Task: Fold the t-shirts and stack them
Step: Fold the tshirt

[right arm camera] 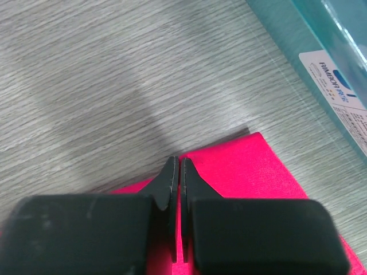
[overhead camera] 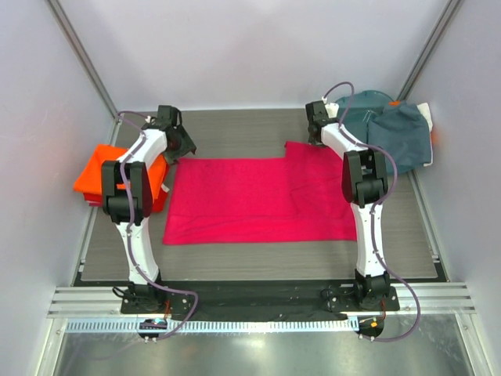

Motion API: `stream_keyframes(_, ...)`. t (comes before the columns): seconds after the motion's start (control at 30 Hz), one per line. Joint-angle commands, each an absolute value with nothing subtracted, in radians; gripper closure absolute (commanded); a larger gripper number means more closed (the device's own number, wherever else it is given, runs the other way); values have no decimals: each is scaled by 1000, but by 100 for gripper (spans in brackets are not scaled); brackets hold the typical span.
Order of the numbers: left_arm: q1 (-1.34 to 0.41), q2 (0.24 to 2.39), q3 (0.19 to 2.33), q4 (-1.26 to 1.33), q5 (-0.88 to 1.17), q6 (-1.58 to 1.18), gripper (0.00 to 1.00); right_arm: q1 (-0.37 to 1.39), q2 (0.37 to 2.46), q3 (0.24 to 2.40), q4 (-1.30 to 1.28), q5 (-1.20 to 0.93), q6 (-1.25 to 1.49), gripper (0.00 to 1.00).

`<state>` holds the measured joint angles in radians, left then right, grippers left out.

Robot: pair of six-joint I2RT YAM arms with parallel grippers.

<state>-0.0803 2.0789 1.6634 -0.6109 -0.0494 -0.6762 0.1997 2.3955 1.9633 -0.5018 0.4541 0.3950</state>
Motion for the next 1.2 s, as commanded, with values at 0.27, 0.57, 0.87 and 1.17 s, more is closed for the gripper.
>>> stream_keyframes(0.27,-67,2103,1671,-572,-189,-634,39,193,2283,1830,-445,413,400,99)
stream_keyframes(0.57,-71,2155,1644,-522,-212,-630,41,192,2269,1804,-422,385,400,99)
stream_keyframes(0.87,-54,2197,1658,-505,-198,-623,45,192,2256,1786,-407,370,400,99)
stream_keyframes(1.17,-52,2212,1664,-500,-183,-638,60,192,2247,1767,-396,357,403,99)
